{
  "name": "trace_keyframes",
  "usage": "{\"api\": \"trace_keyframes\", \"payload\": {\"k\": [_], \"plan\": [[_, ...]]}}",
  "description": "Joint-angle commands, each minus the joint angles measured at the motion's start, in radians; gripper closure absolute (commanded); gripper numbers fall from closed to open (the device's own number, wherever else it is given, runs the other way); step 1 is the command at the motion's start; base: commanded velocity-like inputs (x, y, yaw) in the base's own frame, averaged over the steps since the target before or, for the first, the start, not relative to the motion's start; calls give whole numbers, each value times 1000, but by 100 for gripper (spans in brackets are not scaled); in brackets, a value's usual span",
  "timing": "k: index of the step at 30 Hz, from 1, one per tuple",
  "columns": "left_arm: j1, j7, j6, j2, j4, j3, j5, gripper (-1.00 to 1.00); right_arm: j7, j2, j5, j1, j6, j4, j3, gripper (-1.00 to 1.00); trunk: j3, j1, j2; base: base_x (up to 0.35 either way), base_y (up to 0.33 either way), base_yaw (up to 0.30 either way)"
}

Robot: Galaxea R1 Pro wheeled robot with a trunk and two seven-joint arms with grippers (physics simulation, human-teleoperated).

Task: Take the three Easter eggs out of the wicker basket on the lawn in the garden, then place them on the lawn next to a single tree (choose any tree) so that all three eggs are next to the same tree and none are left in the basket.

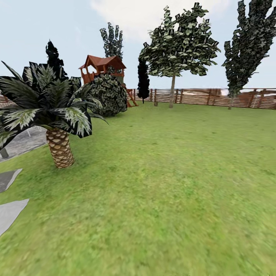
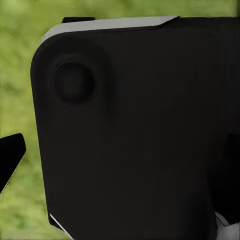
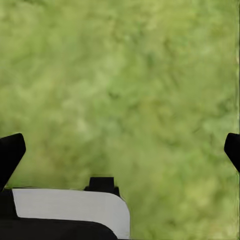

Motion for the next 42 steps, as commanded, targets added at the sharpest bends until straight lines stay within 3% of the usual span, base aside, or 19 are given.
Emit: {"api": "trace_keyframes", "payload": {"k": [1, 5, 10, 14, 16, 18, 21, 23, 25, 28, 35, 42], "plan": [[0, 0, -7, -2, -11, 0, 0, -100, -1, -9, 1, -1, -37, -2, 0, -100, 0, 0, 0, 0, 0, -216], [0, 0, -74, -4, -78, 1, 1, -100, -1, -18, 0, -1, -71, -7, 0, -100, 4, 0, 0, 0, 0, -180], [0, 0, -95, -3, -205, 0, 1, -100, -2, -32, -1, -6, -86, -9, -4, -100, 9, 0, 0, 0, 0, -89], [0, 1, -97, 9, -307, 3, 2, -100, -14, -51, -2, -58, -89, -9, -8, -100, 11, 0, 0, 96, 0, -12], [0, 3, -97, 15, -333, 3, 3, -100, -77, -43, -2, -98, -89, -10, -11, -100, 12, 0, 0, 277, 0, -2], [0, 8, -98, 16, -342, 3, 3, -100, -139, -28, -5, -158, -83, -9, -12, -100, 12, 0, 0, 311, 0, -1], [0, 10, -98, 18, -356, 4, 13, -100, -162, -21, -7, -195, -80, -8, -14, -100, 12, 0, 0, 323, 0, 0], [0, 11, -98, 18, -366, 5, 46, -100, -167, -18, -23, -206, -82, -2, -17, -100, 11, 0, 0, 326, 0, 0], [0, 10, -97, 19, -371, 5, 105, -100, -169, -16, -53, -211, -89, 3, -18, -100, 10, 0, 0, 328, 0, 0], [0, 9, -96, 19, -374, 5, 143, -100, -169, -19, -66, -213, -92, 5, -22, -100, 9, 0, 0, 329, 0, 0], [-1, 4, -100, 17, -372, 4, 157, -100, -168, 0, -65, -214, -145, 54, -14, -100, 6, 0, 0, 330, 0, -147], [-1, 7, -268, 13, -316, 1, 153, -100, -168, 8, -61, -214, -158, 80, -11, -100, 8, -15, 28, 331, -50, -92]]}}
